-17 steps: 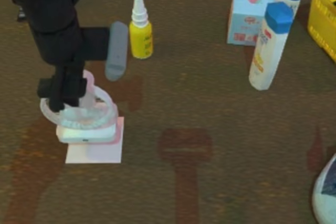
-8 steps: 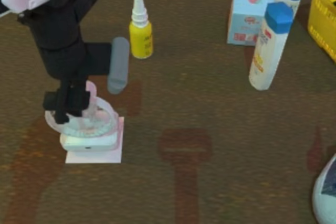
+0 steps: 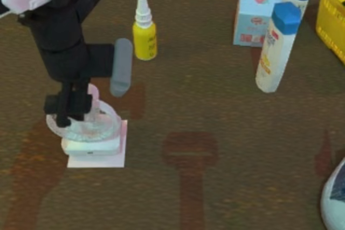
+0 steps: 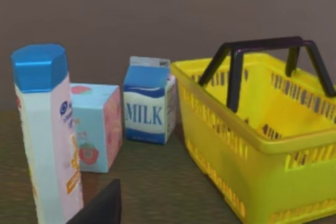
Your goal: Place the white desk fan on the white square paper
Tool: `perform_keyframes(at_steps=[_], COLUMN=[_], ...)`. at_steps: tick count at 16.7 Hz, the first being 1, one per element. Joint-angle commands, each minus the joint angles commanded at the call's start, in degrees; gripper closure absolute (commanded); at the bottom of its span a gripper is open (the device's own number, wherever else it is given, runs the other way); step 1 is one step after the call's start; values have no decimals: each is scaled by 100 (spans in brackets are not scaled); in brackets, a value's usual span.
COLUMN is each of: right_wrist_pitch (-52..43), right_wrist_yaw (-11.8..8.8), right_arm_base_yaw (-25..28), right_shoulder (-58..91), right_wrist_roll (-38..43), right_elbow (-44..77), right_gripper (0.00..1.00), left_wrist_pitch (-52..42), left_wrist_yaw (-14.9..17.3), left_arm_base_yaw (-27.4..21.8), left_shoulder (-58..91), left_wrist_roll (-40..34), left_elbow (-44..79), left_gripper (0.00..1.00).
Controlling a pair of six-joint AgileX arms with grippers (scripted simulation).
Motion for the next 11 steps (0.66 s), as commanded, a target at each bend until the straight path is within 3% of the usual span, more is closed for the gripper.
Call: perform_keyframes(at_steps=[5, 11], right_wrist_pitch=[0, 0], right_wrist_yaw=[0, 0], right_arm_base_yaw=[0, 0], right_shoulder=[0, 0], right_wrist_roll=[0, 0], right_elbow=[0, 0], right_gripper=[0, 0], left_wrist_pitch=[0, 0], left_wrist_yaw=[0, 0], left_arm_base_yaw=[0, 0], left_shoulder=[0, 0], left_wrist_roll=[0, 0], left_elbow=[0, 0], left_gripper=[2, 0])
